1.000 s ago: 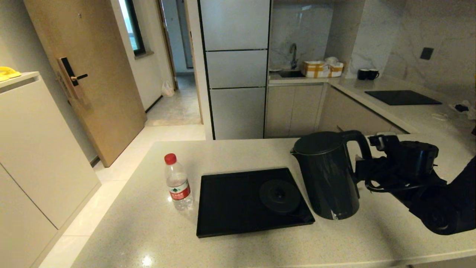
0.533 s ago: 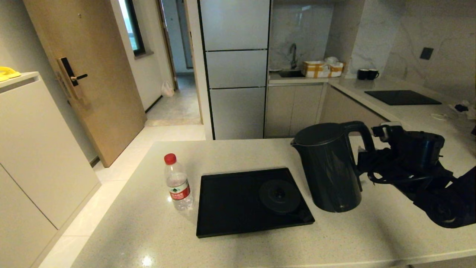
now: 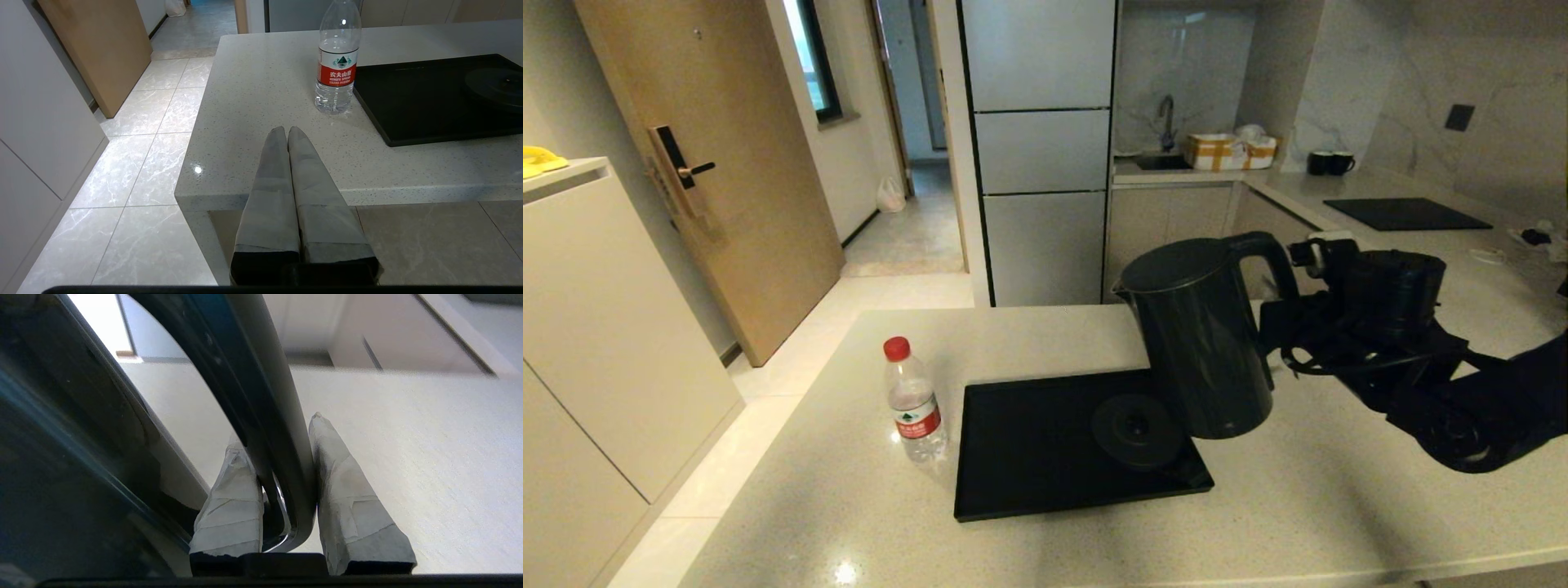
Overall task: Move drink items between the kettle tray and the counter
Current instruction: Return the kettle to its original position
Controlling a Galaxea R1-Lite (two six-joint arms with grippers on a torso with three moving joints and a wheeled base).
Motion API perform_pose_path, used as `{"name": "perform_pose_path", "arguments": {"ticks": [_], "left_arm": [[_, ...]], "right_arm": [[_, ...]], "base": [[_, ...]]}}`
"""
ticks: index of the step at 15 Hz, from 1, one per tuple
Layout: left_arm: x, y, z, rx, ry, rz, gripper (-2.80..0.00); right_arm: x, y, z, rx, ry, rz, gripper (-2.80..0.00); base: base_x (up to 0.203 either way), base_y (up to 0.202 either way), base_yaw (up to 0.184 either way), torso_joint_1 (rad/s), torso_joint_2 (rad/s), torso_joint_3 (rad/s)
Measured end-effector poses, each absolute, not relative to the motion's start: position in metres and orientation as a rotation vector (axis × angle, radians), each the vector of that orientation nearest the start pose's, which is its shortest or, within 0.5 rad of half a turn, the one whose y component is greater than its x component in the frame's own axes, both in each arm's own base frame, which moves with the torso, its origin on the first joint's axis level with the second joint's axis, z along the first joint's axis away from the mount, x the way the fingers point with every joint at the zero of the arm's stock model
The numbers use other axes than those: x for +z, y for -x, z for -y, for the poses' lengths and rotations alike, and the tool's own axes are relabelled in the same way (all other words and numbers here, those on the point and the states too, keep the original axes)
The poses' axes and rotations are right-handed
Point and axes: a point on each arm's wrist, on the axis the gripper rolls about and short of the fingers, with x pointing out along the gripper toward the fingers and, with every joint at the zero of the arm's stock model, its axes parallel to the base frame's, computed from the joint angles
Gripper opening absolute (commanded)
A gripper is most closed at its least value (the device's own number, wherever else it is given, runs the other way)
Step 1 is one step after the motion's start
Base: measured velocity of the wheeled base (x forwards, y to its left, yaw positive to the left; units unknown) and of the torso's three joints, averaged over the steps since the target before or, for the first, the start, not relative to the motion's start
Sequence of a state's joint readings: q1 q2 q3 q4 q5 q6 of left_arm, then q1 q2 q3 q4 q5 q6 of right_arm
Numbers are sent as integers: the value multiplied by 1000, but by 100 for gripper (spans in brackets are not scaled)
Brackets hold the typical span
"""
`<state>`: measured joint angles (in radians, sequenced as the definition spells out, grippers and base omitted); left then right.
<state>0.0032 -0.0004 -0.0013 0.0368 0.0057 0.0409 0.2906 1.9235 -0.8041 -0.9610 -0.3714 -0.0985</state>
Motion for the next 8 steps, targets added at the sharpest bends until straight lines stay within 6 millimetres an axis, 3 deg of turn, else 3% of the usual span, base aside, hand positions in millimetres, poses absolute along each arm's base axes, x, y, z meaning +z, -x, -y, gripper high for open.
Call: {"name": "perform_pose_path", "arguments": {"ticks": [4, 8], "left_arm": [[72, 23, 0, 8, -41, -35, -280], [72, 23, 0, 7, -41, -35, -280]], "right_arm": [[141, -345, -124, -30, 151, -142, -280], [120, -356, -146, -6, 96, -176, -280]], "base": [[0, 0, 0, 0, 0, 0], [0, 0, 0, 0, 0, 0]]}}
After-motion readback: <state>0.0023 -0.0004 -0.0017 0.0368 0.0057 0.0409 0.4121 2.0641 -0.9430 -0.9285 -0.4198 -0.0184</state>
